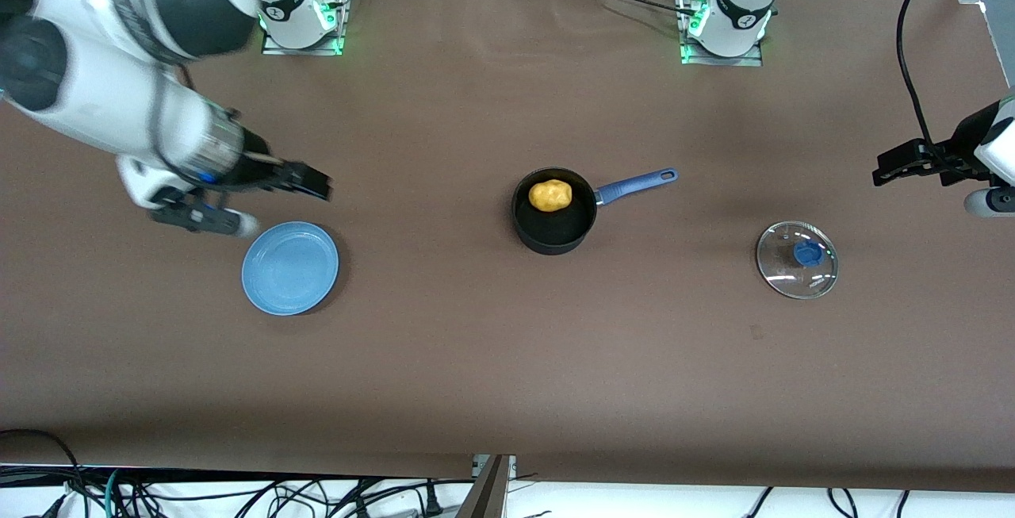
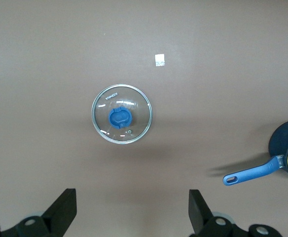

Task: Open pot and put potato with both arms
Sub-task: 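Release the potato into the pot and raise the right gripper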

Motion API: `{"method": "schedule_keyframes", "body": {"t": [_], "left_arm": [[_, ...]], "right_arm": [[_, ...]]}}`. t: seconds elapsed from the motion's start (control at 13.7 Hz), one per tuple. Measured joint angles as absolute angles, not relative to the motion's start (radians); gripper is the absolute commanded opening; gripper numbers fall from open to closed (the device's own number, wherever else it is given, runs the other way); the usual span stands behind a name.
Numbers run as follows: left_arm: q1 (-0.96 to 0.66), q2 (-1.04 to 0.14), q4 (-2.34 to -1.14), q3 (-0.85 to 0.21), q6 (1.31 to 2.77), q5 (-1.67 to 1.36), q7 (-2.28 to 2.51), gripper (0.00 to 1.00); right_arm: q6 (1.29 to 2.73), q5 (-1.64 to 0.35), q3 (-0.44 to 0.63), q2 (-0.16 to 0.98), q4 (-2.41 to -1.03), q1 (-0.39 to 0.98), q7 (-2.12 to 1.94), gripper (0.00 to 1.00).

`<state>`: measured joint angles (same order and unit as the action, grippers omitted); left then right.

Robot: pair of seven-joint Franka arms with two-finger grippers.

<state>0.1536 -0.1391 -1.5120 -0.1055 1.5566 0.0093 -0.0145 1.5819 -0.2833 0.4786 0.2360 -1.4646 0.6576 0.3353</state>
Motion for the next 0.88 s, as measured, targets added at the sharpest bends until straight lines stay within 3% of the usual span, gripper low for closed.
{"method": "schedule_keyframes", "body": {"t": [0.22,0.58,0.88], "left_arm": [[0.154,-0.143,-1.511,-0.105,1.556,0.009,-0.015,1.00],[0.154,-0.145,-1.511,-0.105,1.556,0.009,-0.014,1.00],[0.154,-0.146,-1.510,-0.105,1.556,0.009,-0.014,1.00]], "right_arm": [[1.503,-0.175,0.430,0.105,-1.526,0.566,0.285,1.00],[1.500,-0.074,0.067,-0.064,-1.667,0.207,0.225,1.00],[1.534,-0.068,0.006,-0.072,-1.698,0.076,0.074,1.00]]}}
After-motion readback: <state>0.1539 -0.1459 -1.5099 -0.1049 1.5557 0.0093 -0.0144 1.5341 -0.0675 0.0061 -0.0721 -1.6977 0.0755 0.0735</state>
